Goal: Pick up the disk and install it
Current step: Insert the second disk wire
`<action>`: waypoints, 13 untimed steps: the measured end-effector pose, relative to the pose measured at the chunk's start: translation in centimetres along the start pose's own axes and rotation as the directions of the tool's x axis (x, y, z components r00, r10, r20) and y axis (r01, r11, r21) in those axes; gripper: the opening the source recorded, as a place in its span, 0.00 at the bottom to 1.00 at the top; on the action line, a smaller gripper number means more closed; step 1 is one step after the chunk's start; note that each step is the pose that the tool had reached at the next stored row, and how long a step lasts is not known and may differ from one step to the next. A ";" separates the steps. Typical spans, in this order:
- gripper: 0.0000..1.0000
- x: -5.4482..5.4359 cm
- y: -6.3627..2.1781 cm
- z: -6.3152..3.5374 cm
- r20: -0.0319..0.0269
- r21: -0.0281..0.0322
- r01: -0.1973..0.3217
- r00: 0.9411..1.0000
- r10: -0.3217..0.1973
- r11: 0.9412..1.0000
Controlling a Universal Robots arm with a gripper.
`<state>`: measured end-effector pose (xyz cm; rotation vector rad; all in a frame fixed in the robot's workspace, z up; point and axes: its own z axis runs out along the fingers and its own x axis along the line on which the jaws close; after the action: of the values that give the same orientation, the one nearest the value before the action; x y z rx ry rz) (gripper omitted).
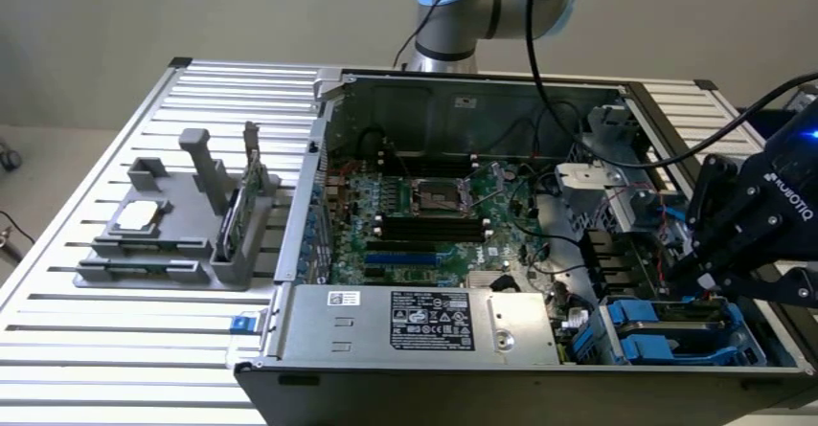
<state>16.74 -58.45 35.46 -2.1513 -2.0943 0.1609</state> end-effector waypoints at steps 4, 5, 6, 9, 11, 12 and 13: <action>0.16 -0.2 0.23 0.26 -0.008 0.000 0.001 1.000 -0.001 1.000; 0.16 -0.2 0.30 0.33 -0.011 0.000 0.002 1.000 -0.002 1.000; 0.16 -0.3 0.36 0.39 -0.013 0.000 0.002 1.000 -0.002 1.000; 0.16 -0.7 0.46 0.65 -0.025 0.001 0.004 1.000 -0.004 1.000; 0.16 -0.8 0.51 0.80 -0.033 0.001 0.006 0.999 -0.006 1.000; 0.16 -0.9 0.51 0.86 -0.036 0.001 0.006 0.999 -0.006 1.000; 0.16 -0.9 0.52 0.88 -0.038 0.001 0.007 0.999 -0.007 1.000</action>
<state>17.07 -59.34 34.48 -2.1295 -2.0801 0.1196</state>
